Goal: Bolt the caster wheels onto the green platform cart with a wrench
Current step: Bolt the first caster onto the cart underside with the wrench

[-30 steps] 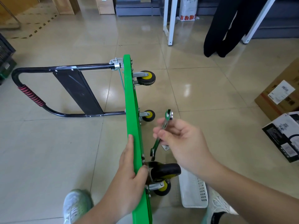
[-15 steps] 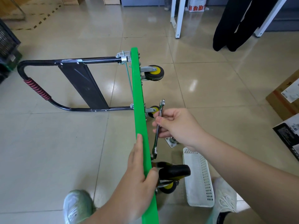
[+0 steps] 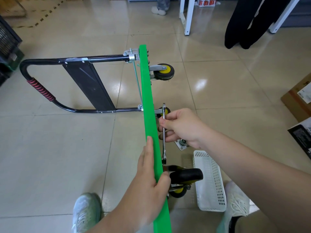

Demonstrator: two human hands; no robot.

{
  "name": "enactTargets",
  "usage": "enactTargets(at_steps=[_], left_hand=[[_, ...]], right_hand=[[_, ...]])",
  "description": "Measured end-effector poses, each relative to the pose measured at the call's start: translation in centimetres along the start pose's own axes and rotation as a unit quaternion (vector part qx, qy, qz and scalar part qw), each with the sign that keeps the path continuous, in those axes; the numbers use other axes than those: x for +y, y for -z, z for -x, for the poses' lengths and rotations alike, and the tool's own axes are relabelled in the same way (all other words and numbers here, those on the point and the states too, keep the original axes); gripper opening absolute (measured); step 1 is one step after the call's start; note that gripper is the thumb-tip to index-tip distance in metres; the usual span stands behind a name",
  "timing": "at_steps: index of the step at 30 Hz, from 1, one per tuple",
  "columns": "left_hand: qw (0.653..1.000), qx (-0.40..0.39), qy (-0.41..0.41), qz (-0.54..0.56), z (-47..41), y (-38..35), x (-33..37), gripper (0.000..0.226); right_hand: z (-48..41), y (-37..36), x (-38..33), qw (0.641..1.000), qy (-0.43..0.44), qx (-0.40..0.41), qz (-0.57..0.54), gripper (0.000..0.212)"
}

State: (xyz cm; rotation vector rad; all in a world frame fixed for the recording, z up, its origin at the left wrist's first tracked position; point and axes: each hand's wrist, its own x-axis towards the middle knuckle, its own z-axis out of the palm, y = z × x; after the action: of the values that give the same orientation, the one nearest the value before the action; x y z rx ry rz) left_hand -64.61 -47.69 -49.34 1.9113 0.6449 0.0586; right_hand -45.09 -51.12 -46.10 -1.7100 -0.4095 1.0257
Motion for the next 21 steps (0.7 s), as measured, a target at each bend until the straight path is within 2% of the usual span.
enactTargets(at_steps=[7,11,16,21], left_hand=[[1.0,-0.006,-0.003,0.006,0.0,0.0,-0.2,0.094],[1.0,-0.006,-0.005,0.002,0.0,0.1,-0.1,0.094],[1.0,-0.011,-0.007,-0.002,0.0,0.2,-0.2,0.095],[1.0,-0.014,0.0,0.007,0.1,0.2,-0.1,0.094]], right_hand=[[-0.1,-0.3,-0.3,0.999,0.017,0.011,0.029,0.015],[0.0,-0.2,-0.2,0.999,0.033,-0.003,0.039,0.009],[0.9,0.2,0.1,0.999,0.037,0.017,0.01,0.012],[0.6,2.0,-0.1,0.999,-0.001,0.04,-0.025,0.01]])
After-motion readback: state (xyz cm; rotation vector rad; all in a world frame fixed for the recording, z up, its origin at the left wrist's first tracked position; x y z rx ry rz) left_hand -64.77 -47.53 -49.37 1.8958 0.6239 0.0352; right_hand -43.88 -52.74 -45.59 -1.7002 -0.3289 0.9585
